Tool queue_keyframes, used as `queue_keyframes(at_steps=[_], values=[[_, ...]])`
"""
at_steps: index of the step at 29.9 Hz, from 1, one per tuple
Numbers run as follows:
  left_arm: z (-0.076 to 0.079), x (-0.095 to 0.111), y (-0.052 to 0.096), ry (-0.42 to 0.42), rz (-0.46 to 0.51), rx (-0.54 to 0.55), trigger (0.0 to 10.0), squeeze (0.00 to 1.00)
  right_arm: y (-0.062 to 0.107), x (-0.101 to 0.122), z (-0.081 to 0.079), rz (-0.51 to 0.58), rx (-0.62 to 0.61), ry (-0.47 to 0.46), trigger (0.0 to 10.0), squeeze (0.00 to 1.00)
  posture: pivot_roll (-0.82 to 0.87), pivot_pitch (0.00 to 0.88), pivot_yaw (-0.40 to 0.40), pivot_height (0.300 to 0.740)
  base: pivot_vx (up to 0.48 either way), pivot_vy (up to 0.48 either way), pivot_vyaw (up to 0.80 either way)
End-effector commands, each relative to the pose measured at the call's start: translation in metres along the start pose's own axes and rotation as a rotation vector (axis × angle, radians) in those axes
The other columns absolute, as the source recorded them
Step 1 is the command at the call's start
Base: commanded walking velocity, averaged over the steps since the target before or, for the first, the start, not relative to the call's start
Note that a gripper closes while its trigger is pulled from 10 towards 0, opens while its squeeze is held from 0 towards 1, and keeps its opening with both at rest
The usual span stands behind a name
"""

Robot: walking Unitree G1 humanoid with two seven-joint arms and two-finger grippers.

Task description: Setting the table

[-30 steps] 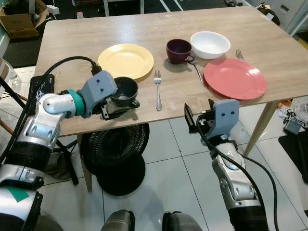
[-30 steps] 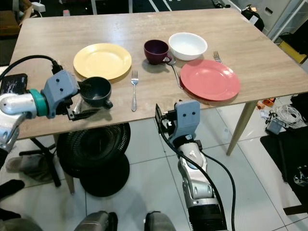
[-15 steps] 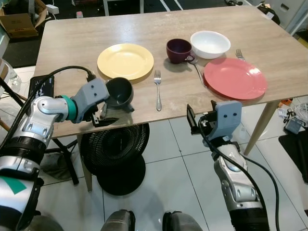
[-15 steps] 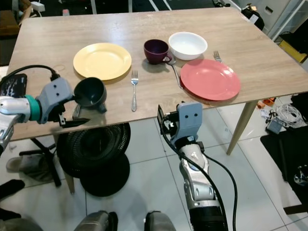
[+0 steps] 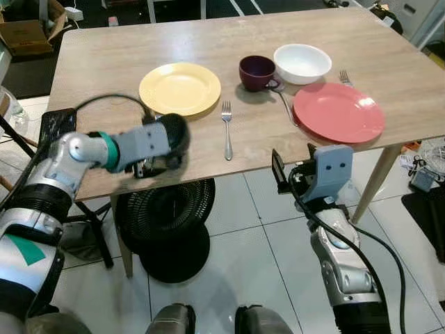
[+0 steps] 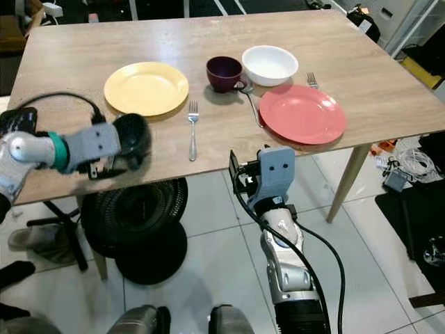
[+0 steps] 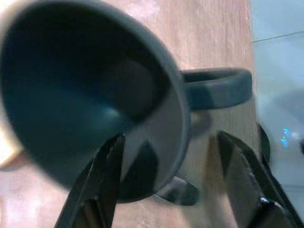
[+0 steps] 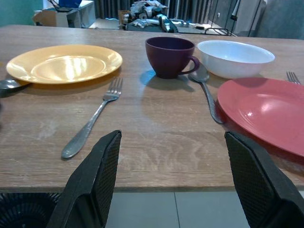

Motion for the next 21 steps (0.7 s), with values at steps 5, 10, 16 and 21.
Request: queue_keyframes(at_steps=[5,10,16,21], values=[[0.014,-0.008,-0.005,-0.01,-0.018,-0.039,0.0,0.0,0.002,-0.003,0.003,-0.013,-0.014,0.001,10.0,0.0,0.0,0.044,0.061,0.74,0.0,0.0,0.0],[0.011,-0.008,-0.005,-0.014,-0.016,-0.015,0.0,0.0,0.002,-0.003,0.002,-0.014,-0.015,0.0,10.0,0.0,0.0,0.042,0.062,0.74,0.0,0.0,0.0],[0.001,-0.002,-0.006,-0.044,0.002,0.06,0.0,0.0,0.001,-0.003,0.002,-0.013,-0.017,-0.002,10.0,0.0,0.01,0.038,0.063,0.74,0.0,0.0,0.0],[-0.021,0.017,-0.004,-0.099,0.07,0.202,0.0,0.0,0.0,-0.002,0.002,-0.01,-0.019,-0.005,10.0,0.0,0.01,0.038,0.062,0.74,0.0,0.0,0.0]])
Point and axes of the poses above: a point about 5 cm out from each wrist's last joint towards the gripper, its own y axis pointing back from the gripper into the wrist, its own x axis along the axis of the wrist's last joint, z = x × y, the point moved 4 cm from there along -y, pointing out of the wrist towards the gripper, and after that the axes turned 4 degrees about -y, right-handed, at the moved point
